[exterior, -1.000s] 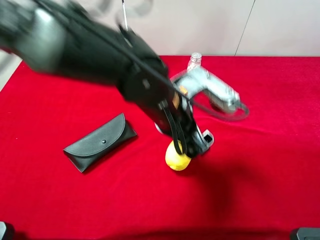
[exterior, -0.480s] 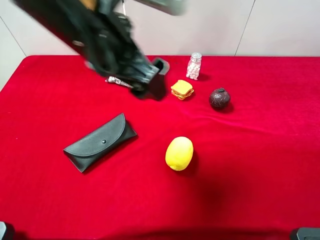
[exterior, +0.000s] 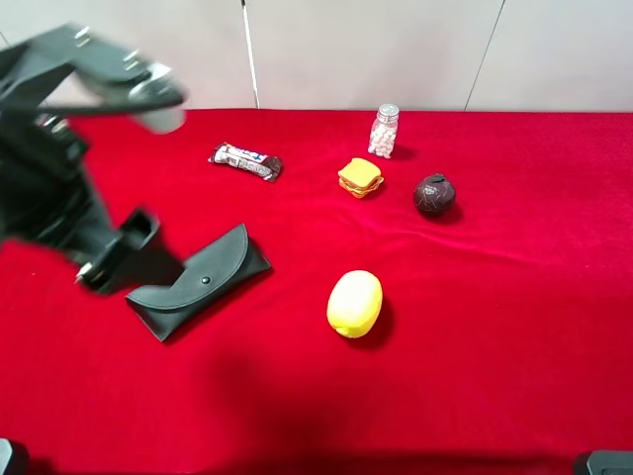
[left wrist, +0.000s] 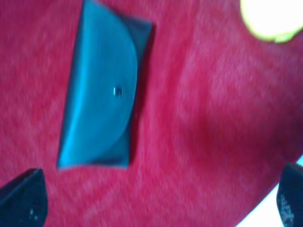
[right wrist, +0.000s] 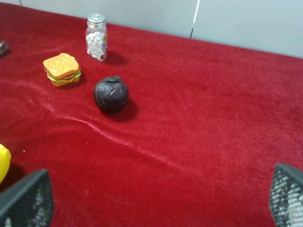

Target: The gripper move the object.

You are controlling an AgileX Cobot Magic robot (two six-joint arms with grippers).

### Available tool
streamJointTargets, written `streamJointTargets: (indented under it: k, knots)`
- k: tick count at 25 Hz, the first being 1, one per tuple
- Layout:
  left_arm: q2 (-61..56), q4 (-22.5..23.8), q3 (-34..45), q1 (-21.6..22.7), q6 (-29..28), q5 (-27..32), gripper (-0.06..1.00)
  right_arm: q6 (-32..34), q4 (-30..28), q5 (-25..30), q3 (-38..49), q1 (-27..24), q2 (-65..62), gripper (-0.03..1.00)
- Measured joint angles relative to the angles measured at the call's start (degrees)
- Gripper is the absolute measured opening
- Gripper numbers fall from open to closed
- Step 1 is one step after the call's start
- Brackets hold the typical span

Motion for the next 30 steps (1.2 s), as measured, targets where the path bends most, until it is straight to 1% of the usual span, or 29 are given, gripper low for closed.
streamJointTargets:
  k: [2,5,8,11,17,21,26,28,30]
  knots:
    - [-3.15,0.51,2.79,0.0,-2.31,1.58,0.96,0.0,0.0,0.0,0.0,0.0,0.0,0.69]
    - [-7.55,2.9,5.34,0.0,-4.53,6.47,0.96,0.0,0.0,0.0,0.0,0.0,0.0,0.69]
    - [-11.81,4.14,7.08,0.0,-4.92,11.95,0.96,0.0,0.0,0.0,0.0,0.0,0.0,0.69]
    - [-16.41,4.29,8.61,0.0,-5.02,14.53,0.96,0.0,0.0,0.0,0.0,0.0,0.0,0.69]
    - [-23.8,6.28,14.53,0.0,-4.77,15.02,0.96,0.0,0.0,0.0,0.0,0.0,0.0,0.69]
    - [-27.18,7.41,14.84,0.0,-4.71,14.67,0.96,0.0,0.0,0.0,0.0,0.0,0.0,0.69]
    - [-31.31,7.65,14.91,0.17,-4.71,14.72,0.96,0.0,0.0,0.0,0.0,0.0,0.0,0.69]
    - [-34.02,7.65,14.91,1.58,-4.71,14.77,0.96,0.0,0.0,0.0,0.0,0.0,0.0,0.69]
    - [-36.78,7.65,14.91,4.91,-4.57,14.77,0.96,0.0,0.0,0.0,0.0,0.0,0.0,0.69]
